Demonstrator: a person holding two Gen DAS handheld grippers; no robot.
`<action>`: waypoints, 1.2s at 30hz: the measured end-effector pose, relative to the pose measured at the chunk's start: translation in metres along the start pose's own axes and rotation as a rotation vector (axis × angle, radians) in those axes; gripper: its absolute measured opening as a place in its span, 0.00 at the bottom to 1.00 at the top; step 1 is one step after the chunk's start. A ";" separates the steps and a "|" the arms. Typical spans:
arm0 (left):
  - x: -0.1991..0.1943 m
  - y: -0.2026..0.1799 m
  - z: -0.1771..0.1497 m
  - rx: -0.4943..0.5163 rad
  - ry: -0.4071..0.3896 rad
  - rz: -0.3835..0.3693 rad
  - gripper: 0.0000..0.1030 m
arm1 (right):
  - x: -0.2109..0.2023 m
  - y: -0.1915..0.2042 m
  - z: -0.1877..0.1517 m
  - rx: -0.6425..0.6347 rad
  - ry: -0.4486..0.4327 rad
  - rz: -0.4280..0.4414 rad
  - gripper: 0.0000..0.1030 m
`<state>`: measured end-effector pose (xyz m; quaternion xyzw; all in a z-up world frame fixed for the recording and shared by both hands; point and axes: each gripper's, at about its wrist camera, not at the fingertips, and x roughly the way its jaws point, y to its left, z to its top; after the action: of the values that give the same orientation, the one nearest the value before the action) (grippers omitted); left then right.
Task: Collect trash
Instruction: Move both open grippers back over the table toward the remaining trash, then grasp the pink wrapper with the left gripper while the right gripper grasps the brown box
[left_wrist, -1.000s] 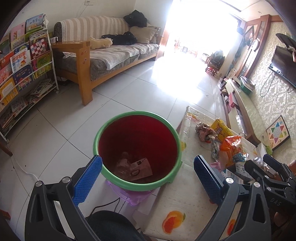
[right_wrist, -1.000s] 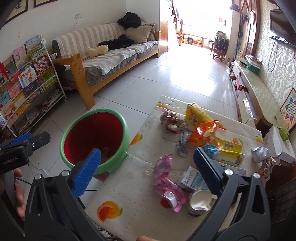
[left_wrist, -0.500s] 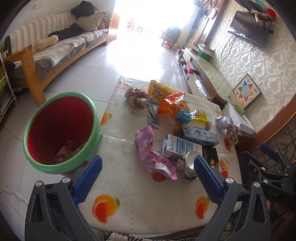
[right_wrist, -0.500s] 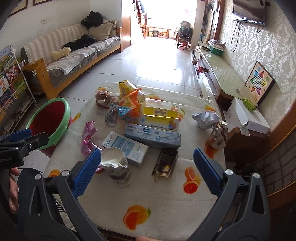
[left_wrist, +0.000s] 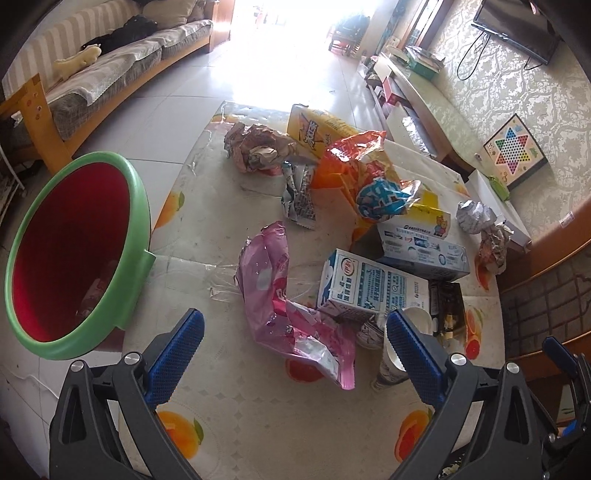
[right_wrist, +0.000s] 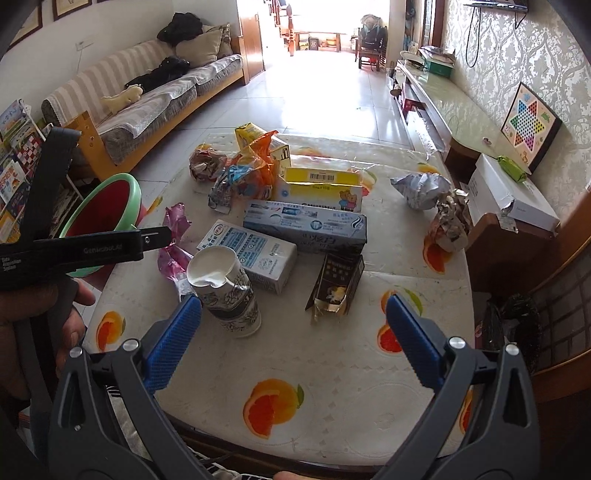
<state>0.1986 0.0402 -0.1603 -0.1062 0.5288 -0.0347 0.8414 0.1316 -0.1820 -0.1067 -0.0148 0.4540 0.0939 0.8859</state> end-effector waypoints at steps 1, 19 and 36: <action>0.008 0.002 0.002 -0.012 0.019 0.004 0.92 | 0.003 -0.004 -0.001 0.015 0.009 0.001 0.96; 0.065 0.019 0.014 -0.075 0.103 0.046 0.81 | 0.108 -0.061 0.017 0.189 0.170 -0.045 0.94; 0.084 0.023 0.013 -0.061 0.121 0.115 0.58 | 0.142 -0.055 0.010 0.160 0.246 -0.066 0.63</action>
<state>0.2457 0.0499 -0.2335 -0.0992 0.5845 0.0236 0.8050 0.2302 -0.2133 -0.2189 0.0297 0.5644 0.0257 0.8245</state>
